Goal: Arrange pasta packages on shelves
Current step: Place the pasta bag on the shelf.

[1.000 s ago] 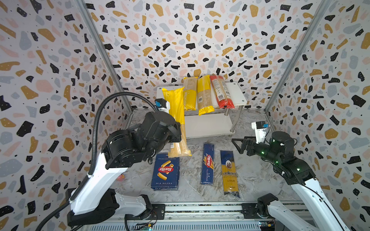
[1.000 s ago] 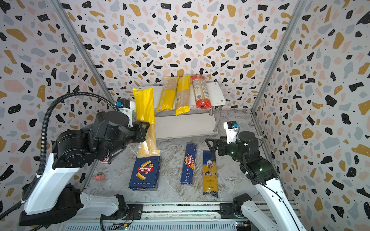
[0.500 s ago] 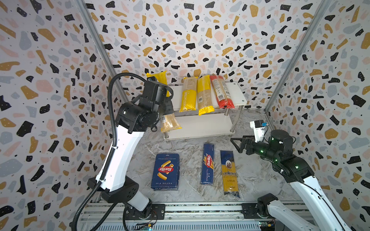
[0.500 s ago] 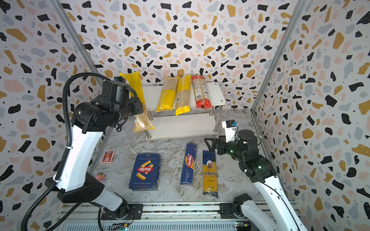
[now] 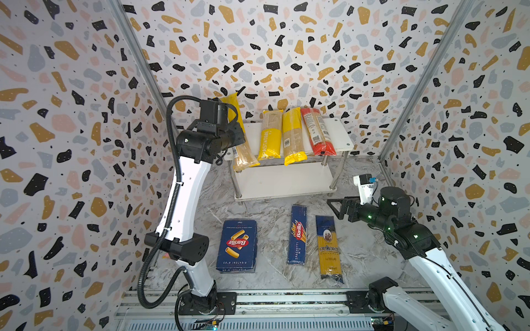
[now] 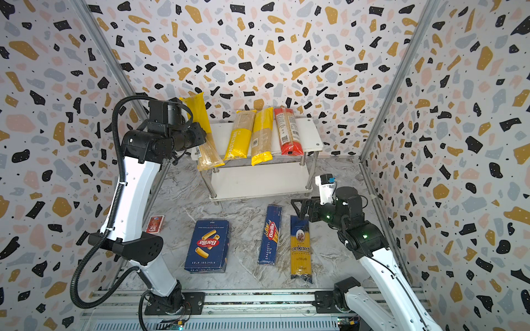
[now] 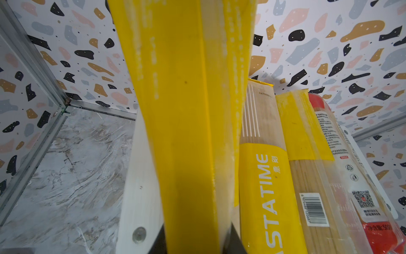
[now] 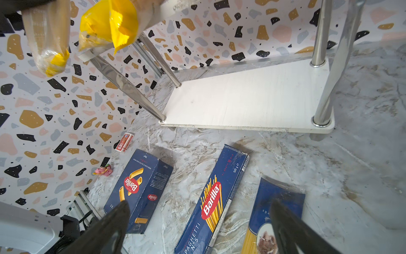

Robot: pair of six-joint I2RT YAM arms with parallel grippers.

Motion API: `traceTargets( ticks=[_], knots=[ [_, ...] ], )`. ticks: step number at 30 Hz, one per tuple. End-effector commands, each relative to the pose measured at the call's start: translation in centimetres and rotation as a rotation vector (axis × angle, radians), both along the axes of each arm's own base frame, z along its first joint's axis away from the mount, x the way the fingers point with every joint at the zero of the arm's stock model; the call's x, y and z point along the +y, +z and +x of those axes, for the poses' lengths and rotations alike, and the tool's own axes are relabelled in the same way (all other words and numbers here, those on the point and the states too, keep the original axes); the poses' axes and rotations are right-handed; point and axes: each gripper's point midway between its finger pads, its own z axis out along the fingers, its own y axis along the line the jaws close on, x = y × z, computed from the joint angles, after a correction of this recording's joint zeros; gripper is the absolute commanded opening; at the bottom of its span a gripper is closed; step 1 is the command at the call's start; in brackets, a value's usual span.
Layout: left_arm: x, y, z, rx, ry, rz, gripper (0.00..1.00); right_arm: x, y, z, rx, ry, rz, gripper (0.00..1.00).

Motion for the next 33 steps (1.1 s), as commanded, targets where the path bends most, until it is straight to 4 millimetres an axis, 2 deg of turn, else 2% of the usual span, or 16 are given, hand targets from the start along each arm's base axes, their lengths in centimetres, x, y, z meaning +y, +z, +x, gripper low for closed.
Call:
traceTargets(
  ticks=[1, 4, 11, 15, 22, 27, 31, 33],
  knots=[
    [-0.2, 7.5, 0.7, -0.262, -0.058, -0.087, 0.12, 0.8, 0.0, 0.5, 0.006, 0.016, 0.049, 0.99],
    [-0.2, 7.3, 1.6, -0.257, -0.071, -0.110, 0.12, 1.1, -0.2, 1.1, 0.015, 0.028, 0.037, 0.99],
    [-1.4, 5.4, 3.7, -0.228, -0.116, -0.137, 0.13, 1.1, 1.3, 1.6, -0.022, 0.025, 0.011, 0.99],
    [-2.0, 5.0, 4.5, -0.224, -0.138, -0.161, 0.15, 0.9, 1.2, 1.9, -0.023, 0.016, -0.012, 0.99],
    [-2.3, 4.0, 4.9, -0.203, -0.149, -0.156, 0.27, 0.8, 0.8, 2.1, -0.020, 0.009, -0.025, 0.99],
    [-2.3, 3.0, 5.5, -0.185, -0.146, -0.145, 0.29, 0.6, 0.7, 2.0, -0.017, 0.001, -0.023, 0.99],
    [-2.5, 2.0, 6.1, -0.163, -0.148, -0.144, 0.39, 0.5, 1.1, 1.8, -0.027, -0.001, -0.015, 0.99],
    [-2.5, 1.7, 6.3, -0.158, -0.153, -0.141, 0.40, 0.5, 1.2, 1.8, -0.028, -0.001, -0.015, 0.99]
  ],
)
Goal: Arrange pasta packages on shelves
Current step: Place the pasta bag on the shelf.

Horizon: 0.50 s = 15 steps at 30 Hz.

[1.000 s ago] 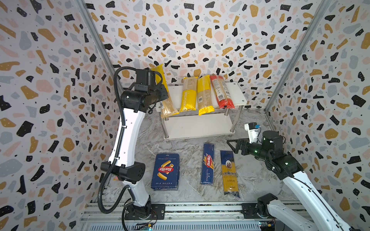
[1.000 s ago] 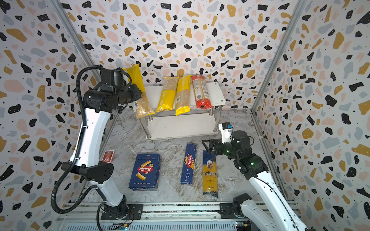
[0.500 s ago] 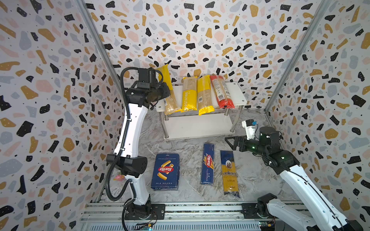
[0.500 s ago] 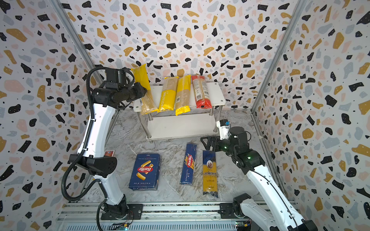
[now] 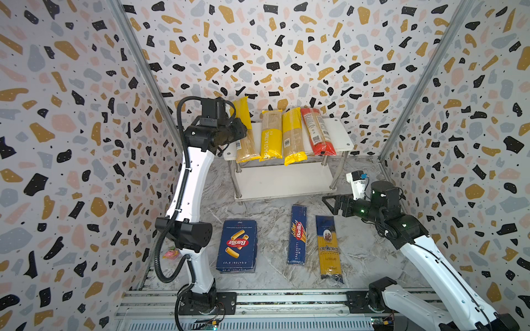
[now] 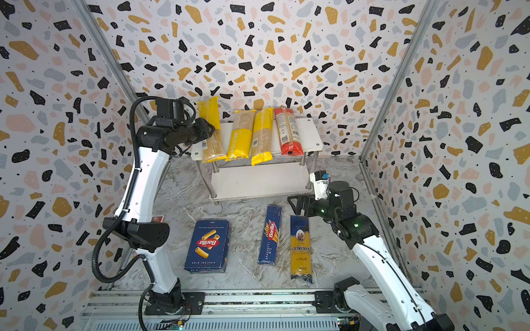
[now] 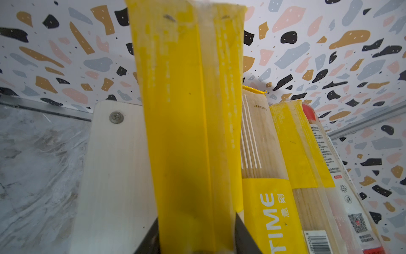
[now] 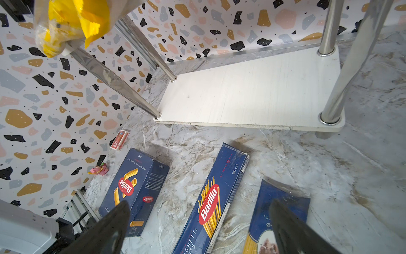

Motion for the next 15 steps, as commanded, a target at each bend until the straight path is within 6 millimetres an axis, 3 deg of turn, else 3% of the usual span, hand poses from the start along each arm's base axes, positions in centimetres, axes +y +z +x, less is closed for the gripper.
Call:
traceTargets(
  ticks=[1, 5, 8, 13, 15],
  knots=[
    [-0.3, 4.6, 0.9, -0.182, -0.021, -0.031, 0.44, -0.2, 1.8, -0.2, -0.048, -0.008, 0.011, 0.99],
    [-0.4, 4.7, 0.8, -0.187, -0.034, -0.039, 0.62, -0.2, 1.6, -0.1, -0.038, -0.010, 0.014, 0.99],
    [-0.3, 5.3, 0.3, -0.205, -0.043, -0.040, 0.68, -0.2, 1.8, -0.1, -0.044, -0.012, 0.022, 0.99],
    [-0.6, 7.7, -1.1, -0.278, -0.074, -0.067, 0.79, -0.4, 1.6, -0.1, -0.041, -0.020, 0.011, 0.99],
    [-1.2, 9.5, -2.2, -0.318, -0.112, -0.106, 0.84, -0.6, 1.6, -0.1, -0.044, -0.031, 0.003, 0.99]
  ],
)
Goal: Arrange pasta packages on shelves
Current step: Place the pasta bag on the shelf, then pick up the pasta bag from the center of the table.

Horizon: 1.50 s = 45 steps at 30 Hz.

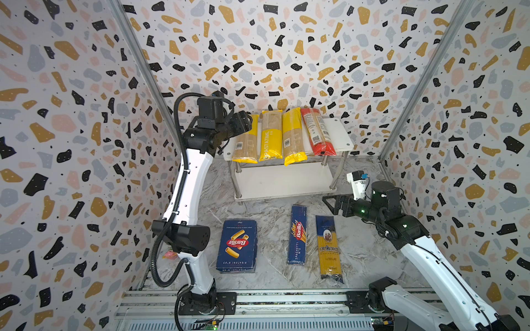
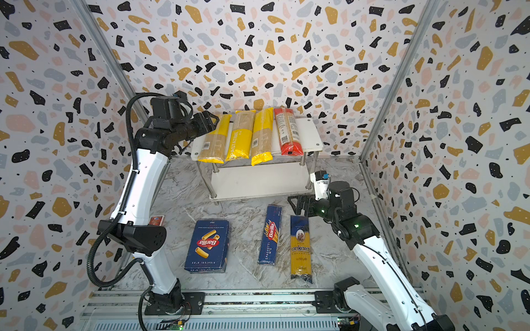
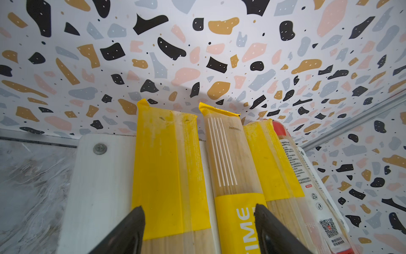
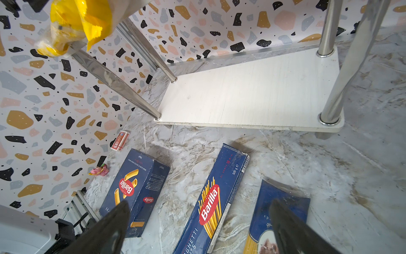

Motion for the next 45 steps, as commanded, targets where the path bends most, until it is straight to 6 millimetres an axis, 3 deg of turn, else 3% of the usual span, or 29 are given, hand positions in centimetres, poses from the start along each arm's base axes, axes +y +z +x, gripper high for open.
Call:
traceTargets(
  ticks=[1, 3, 6, 9, 12, 15, 21, 31, 37, 45],
  knots=[
    [-0.6, 6.2, -2.5, -0.170, -0.071, -0.070, 0.88, -0.6, 1.5, 0.0, -0.039, -0.033, -0.002, 0.99],
    [-0.9, 7.8, -4.1, -0.206, -0.107, -0.095, 1.00, -1.5, 1.2, 0.3, -0.027, -0.088, -0.021, 0.99],
    [-0.4, 8.8, -6.7, -0.243, -0.106, -0.108, 1.00, -2.7, 0.4, 0.7, 0.004, -0.164, -0.055, 0.99],
    [1.1, 8.9, -9.4, -0.275, -0.053, -0.102, 1.00, -3.6, -0.8, 0.7, 0.047, -0.213, -0.082, 0.99],
    [1.8, 7.6, -12.0, -0.263, -0.043, -0.091, 0.99, -4.4, -2.5, 0.8, 0.101, -0.265, -0.117, 0.99],
    [2.2, 4.3, -14.3, -0.219, -0.040, -0.093, 0.99, -5.1, -4.5, 0.7, 0.163, -0.306, -0.145, 0.99],
    [2.5, -5.5, -16.7, -0.065, -0.044, -0.079, 1.00, -5.7, -8.3, 0.1, 0.256, -0.354, -0.158, 0.99],
    [-3.7, -18.7, -20.5, 0.206, -0.192, 0.064, 0.99, -3.0, -14.7, -2.9, 0.428, -0.272, -0.254, 0.99],
    [-7.1, -23.8, -23.8, 0.300, -0.292, 0.145, 1.00, -2.7, -16.4, -4.2, 0.465, -0.263, -0.274, 0.99],
    [-10.1, -28.1, -27.2, 0.356, -0.376, 0.197, 1.00, -3.5, -20.0, -5.6, 0.548, -0.282, -0.318, 0.99]
  ],
)
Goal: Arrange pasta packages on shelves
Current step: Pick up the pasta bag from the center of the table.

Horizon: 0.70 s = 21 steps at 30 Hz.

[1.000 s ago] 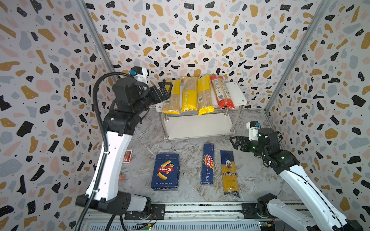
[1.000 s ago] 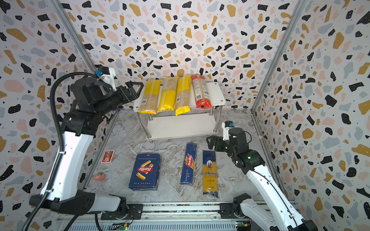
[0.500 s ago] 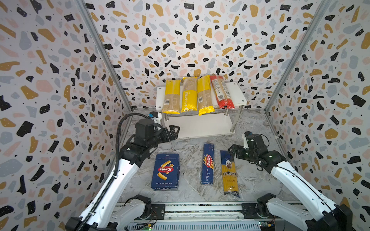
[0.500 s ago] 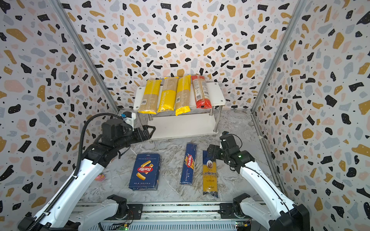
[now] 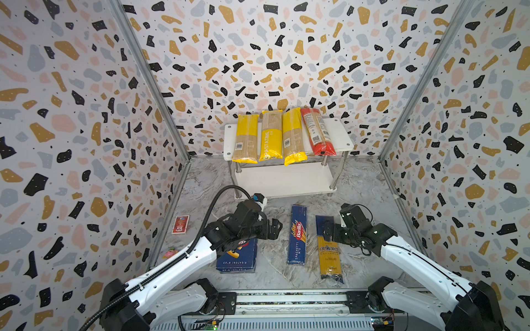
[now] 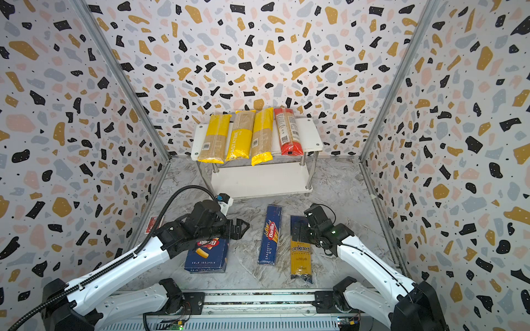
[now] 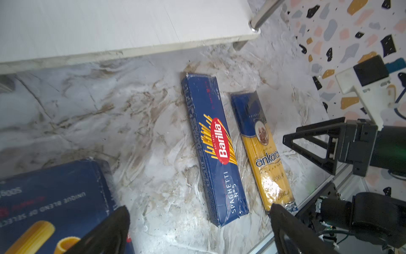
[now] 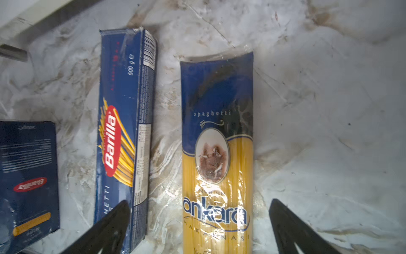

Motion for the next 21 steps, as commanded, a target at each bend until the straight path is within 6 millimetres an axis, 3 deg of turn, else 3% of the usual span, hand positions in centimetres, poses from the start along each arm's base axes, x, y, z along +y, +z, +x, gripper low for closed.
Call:
traceTargets(
  ticks=[1, 7, 15, 21],
  knots=[
    [-1.0, -0.8, -0.4, -0.019, -0.002, -0.002, 1.00, -0.5, -1.5, -0.5, 0.045, -0.020, -0.030, 0.99],
    [-1.2, -2.8, -1.1, -0.019, -0.026, 0.088, 1.00, -0.4, -4.0, -1.2, 0.120, 0.001, -0.063, 0.99],
    [-1.2, -2.6, -1.2, -0.075, -0.042, 0.050, 1.00, 2.0, -5.4, -2.5, 0.168, 0.077, -0.051, 0.99],
    [-1.4, -3.5, -1.2, -0.061, -0.046, 0.068, 0.99, 3.4, -6.5, -4.7, 0.219, 0.115, -0.070, 0.99]
  ],
)
